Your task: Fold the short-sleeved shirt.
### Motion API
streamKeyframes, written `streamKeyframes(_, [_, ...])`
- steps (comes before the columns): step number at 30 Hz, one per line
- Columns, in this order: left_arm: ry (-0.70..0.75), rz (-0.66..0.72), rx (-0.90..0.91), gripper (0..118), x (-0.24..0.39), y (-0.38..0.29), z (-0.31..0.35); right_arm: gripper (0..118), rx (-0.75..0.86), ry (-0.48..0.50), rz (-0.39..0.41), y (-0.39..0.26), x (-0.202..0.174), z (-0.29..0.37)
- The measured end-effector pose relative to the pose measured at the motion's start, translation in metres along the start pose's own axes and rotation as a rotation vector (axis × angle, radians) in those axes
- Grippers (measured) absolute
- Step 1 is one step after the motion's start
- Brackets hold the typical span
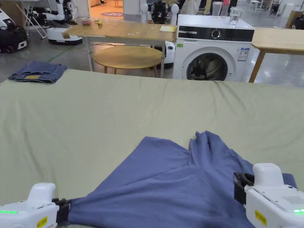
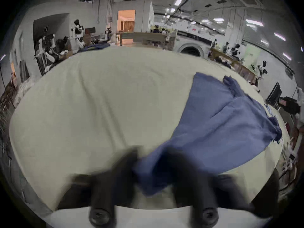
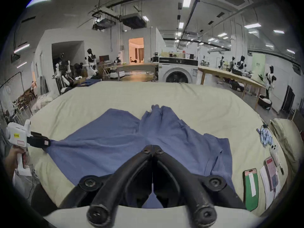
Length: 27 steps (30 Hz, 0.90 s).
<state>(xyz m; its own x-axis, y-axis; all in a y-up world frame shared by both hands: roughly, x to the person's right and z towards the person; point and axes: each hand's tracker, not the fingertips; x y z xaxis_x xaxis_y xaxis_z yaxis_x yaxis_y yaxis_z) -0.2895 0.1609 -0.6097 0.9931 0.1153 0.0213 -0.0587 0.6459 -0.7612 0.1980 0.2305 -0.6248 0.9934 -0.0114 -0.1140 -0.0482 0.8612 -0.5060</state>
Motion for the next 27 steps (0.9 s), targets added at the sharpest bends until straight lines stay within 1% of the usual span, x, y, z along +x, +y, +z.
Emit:
streamKeyframes(1, [-0.009, -0.019, -0.013, 0, 0.001, -0.001, -0.003, 0, -0.008, -0.008, 0.012, 0.003, 0.006, -0.011])
streamKeyframes(2, [-0.032, -0.036, -0.023, 0, 0.002, -0.001, -0.004, 0, -0.018, -0.025, 0.052, 0.008, 0.013, -0.025])
streamKeyframes(3, [-0.020, -0.040, -0.023, 0, 0.004, -0.001, -0.003, 0, -0.023, -0.046, 0.087, 0.016, 0.022, -0.041])
streamKeyframes(4, [-0.010, -0.043, -0.010, 0, 0.004, -0.001, 0.000, 9, -0.025, -0.057, 0.108, 0.022, 0.029, -0.057])
streamKeyframes(5, [-0.007, -0.035, 0.004, 0, 0.001, -0.002, 0.003, 39, -0.029, -0.039, 0.103, 0.029, 0.041, -0.077])
streamKeyframes(6, [-0.011, -0.019, 0.013, 0, -0.001, 0.000, 0.006, 82, -0.083, -0.013, 0.091, 0.037, 0.053, -0.103])
streamKeyframes(7, [-0.012, -0.011, 0.026, 0, -0.001, 0.001, 0.009, 118, -0.145, 0.001, 0.084, 0.044, 0.060, -0.124])
streamKeyframes(8, [-0.015, -0.011, 0.037, 0, -0.001, 0.003, 0.012, 118, -0.220, -0.019, 0.099, 0.047, 0.069, -0.151])
streamKeyframes(9, [-0.014, -0.015, 0.039, 0, 0.004, 0.005, 0.020, 118, -0.217, -0.006, 0.126, 0.048, 0.073, -0.168])
streamKeyframes(11, [-0.011, -0.027, 0.046, 0, 0.008, 0.008, 0.023, 118, -0.270, -0.092, 0.154, 0.053, 0.087, -0.212])
streamKeyframes(13, [-0.017, -0.027, 0.044, 0, 0.010, 0.011, 0.025, 118, -0.345, -0.079, 0.117, 0.047, 0.101, -0.241])
streamKeyframes(14, [-0.021, -0.021, 0.040, 0, 0.009, 0.011, 0.024, 118, -0.423, -0.050, 0.060, 0.039, 0.108, -0.249])
streamKeyframes(15, [-0.023, -0.016, 0.038, 0, 0.009, 0.012, 0.024, 112, -0.488, -0.032, 0.013, 0.032, 0.112, -0.252])
streamKeyframes(16, [-0.023, -0.017, 0.036, 0, 0.009, 0.013, 0.023, 108, -0.424, -0.030, -0.023, 0.033, 0.111, -0.245])
streamKeyframes(17, [-0.018, -0.020, 0.032, 0, 0.003, 0.012, 0.020, 105, -0.356, -0.062, 0.062, 0.040, 0.101, -0.231])
streamKeyframes(18, [-0.015, -0.019, 0.030, 0, 0.003, 0.012, 0.020, 88, -0.338, -0.044, 0.082, 0.041, 0.093, -0.222])
streamKeyframes(19, [-0.018, -0.016, 0.030, 0, 0.002, 0.013, 0.019, 44, -0.304, -0.039, 0.108, 0.037, 0.086, -0.211])
streamKeyframes(20, [-0.021, -0.012, 0.032, 0, 0.003, 0.014, 0.019, 0, -0.284, -0.053, 0.141, 0.035, 0.075, -0.206])
streamKeyframes(21, [-0.020, -0.017, 0.036, 0, 0.011, 0.017, 0.022, 0, -0.308, -0.091, 0.186, 0.034, 0.067, -0.203])
streamKeyframes(22, [-0.005, -0.031, 0.041, 0, 0.014, 0.018, 0.022, 0, -0.341, -0.026, 0.150, 0.034, 0.065, -0.201])
streamKeyframes(23, [0.008, -0.038, 0.046, 0, 0.016, 0.020, 0.022, 0, -0.344, -0.009, 0.134, 0.030, 0.060, -0.194])
streamKeyframes(25, [0.012, -0.030, 0.068, 0, 0.021, 0.021, 0.026, 0, -0.262, -0.050, 0.159, 0.035, 0.050, -0.173])
streamKeyframes(27, [0.003, 0.035, 0.113, 0, 0.021, 0.025, 0.030, 0, -0.219, 0.015, 0.098, 0.045, 0.047, -0.143])
